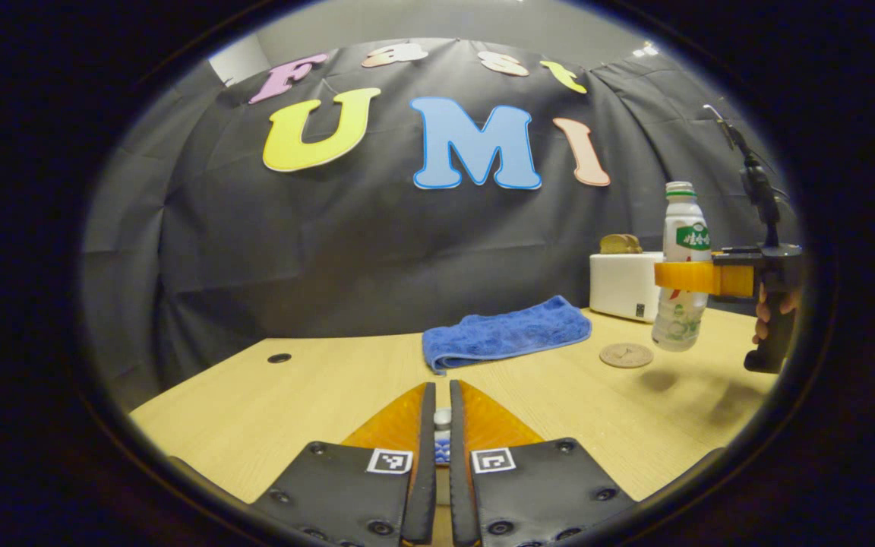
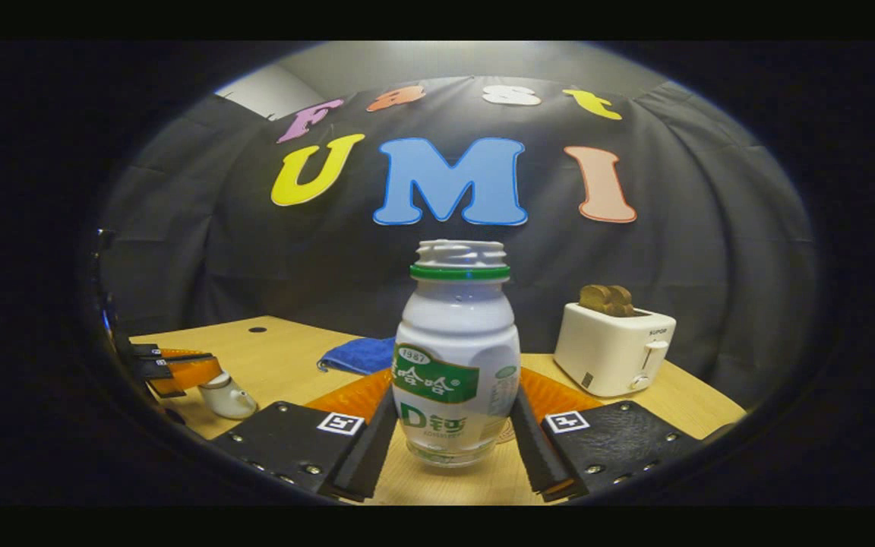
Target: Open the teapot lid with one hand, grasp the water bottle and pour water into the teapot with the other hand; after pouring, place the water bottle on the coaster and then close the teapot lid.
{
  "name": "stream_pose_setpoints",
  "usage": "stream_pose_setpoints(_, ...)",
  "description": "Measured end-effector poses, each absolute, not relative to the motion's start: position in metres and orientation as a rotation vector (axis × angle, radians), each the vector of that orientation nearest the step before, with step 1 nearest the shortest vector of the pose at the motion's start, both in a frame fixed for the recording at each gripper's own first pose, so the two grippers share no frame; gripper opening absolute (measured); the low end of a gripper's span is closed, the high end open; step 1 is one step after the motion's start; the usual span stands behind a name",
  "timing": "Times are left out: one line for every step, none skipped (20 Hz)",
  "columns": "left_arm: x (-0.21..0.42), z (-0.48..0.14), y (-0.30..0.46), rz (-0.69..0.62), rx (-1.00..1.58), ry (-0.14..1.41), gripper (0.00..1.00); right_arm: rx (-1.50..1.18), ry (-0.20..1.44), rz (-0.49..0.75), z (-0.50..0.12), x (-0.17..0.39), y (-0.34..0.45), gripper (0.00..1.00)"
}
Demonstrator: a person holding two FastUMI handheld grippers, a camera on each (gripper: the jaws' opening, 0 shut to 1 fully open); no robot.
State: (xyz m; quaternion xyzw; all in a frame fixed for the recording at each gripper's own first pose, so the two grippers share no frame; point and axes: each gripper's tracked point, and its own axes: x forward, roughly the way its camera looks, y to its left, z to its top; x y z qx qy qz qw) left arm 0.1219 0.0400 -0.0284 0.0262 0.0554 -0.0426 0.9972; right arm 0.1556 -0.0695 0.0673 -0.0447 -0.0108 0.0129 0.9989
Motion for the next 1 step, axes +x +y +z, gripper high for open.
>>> stream_pose_setpoints(0.1206, -0.0278, 0.0426, -0.081, 0.036, 0.100, 0.22, -0.097, -0.020, 0.025, 0.0660, 0.1587, -0.0721, 0.72)
